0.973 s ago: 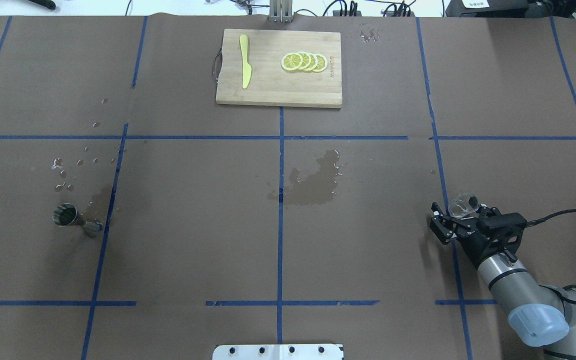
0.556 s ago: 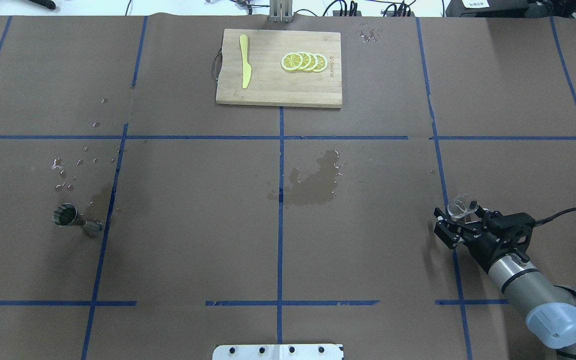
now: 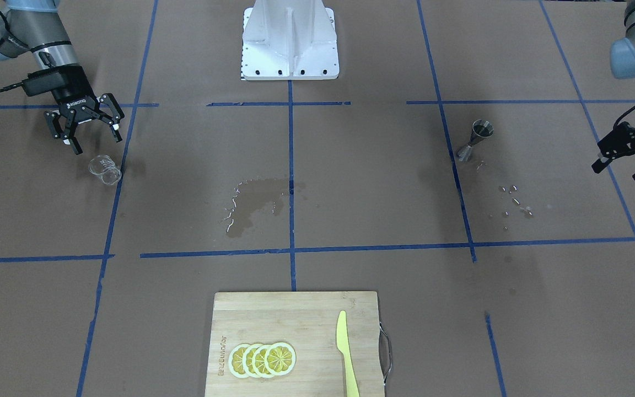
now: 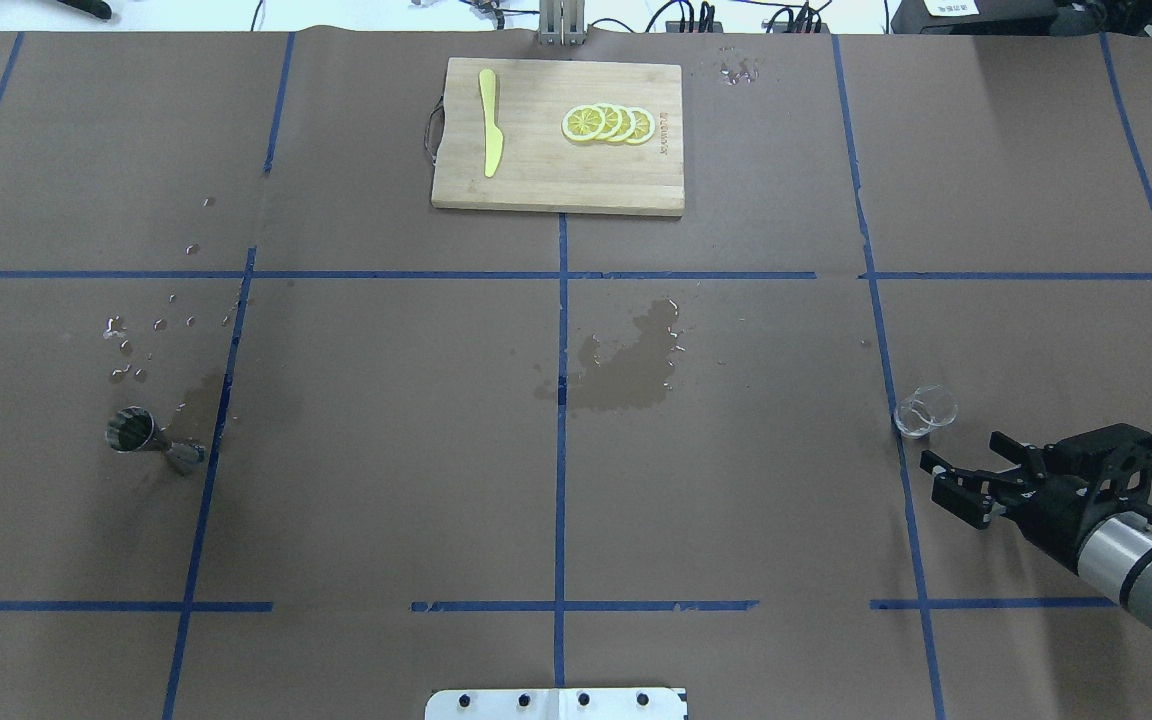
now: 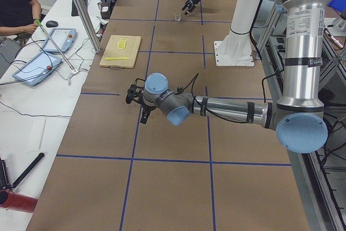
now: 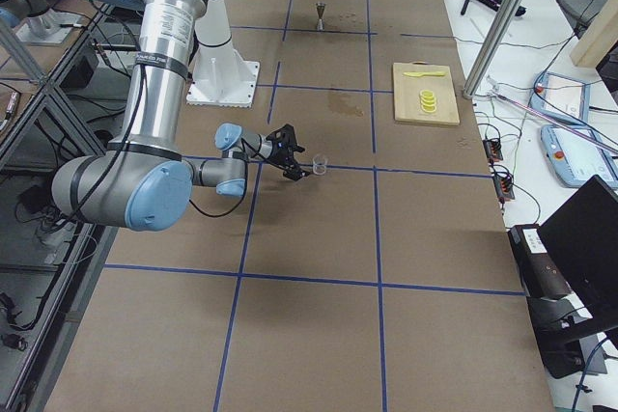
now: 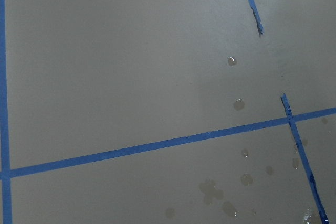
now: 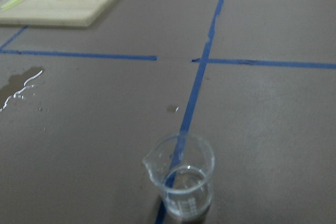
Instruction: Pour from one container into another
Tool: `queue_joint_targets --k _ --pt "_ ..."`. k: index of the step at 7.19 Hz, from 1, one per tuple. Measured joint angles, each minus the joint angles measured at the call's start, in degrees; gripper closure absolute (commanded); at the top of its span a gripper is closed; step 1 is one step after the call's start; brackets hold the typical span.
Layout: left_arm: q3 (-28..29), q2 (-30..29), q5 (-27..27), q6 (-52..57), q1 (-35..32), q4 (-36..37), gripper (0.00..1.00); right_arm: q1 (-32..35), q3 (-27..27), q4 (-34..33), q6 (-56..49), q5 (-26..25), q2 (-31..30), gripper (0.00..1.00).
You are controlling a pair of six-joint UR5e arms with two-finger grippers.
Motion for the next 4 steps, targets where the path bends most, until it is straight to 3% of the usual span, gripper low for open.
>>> queue_joint_targets --k 1,3,4 --pt "0.3 0.0 0.1 0.2 0.0 -0.1 0.00 7.3 1.0 -0.2 -0.4 12.4 -1.4 0.00" --pt "0.5 0.0 0.4 0.4 0.1 -0.2 0.00 28.6 -0.8 -2.7 -7.4 38.6 -0.3 0.00" --pt "0.8 0.0 0.4 0.5 0.2 -0.2 0.00 38.0 -2.0 -7.5 -14.8 47.5 2.3 0.00"
